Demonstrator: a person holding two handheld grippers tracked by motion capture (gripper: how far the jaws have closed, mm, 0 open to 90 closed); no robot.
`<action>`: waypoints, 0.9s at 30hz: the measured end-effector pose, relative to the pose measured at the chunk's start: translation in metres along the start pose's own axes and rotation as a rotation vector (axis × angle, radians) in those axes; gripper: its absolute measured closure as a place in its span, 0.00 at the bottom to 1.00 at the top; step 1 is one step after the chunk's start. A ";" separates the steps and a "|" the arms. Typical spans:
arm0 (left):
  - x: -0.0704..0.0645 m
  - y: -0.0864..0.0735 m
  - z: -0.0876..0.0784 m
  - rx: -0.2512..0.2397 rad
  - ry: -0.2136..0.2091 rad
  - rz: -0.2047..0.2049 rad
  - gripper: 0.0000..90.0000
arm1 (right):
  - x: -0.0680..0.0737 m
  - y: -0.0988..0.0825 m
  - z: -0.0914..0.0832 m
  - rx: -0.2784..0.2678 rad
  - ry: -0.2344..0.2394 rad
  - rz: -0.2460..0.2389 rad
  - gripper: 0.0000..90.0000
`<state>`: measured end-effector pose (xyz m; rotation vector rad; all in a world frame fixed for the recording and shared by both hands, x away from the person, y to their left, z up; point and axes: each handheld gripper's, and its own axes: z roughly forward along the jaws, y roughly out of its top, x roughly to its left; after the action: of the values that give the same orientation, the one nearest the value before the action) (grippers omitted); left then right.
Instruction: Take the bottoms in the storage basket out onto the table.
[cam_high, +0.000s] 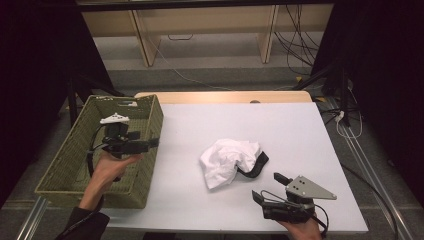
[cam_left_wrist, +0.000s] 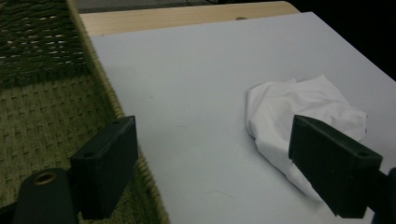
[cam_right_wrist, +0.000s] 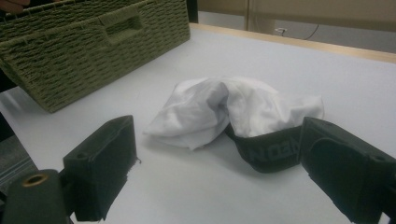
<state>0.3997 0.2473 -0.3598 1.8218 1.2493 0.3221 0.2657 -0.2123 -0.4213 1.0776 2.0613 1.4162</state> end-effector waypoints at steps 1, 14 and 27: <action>0.004 -0.001 -0.003 -0.005 0.009 -0.007 0.18 | 0.000 0.000 0.000 0.001 -0.001 -0.002 0.14; 0.032 -0.012 -0.017 -0.007 0.077 -0.051 0.18 | 0.001 0.001 0.001 0.001 -0.009 -0.017 0.14; 0.043 -0.016 -0.031 -0.010 0.132 -0.060 0.18 | 0.001 0.004 0.007 0.010 0.004 -0.032 0.14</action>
<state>0.3898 0.3015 -0.3645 1.7749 1.3876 0.4200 0.2716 -0.2064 -0.4207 1.0424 2.0806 1.3954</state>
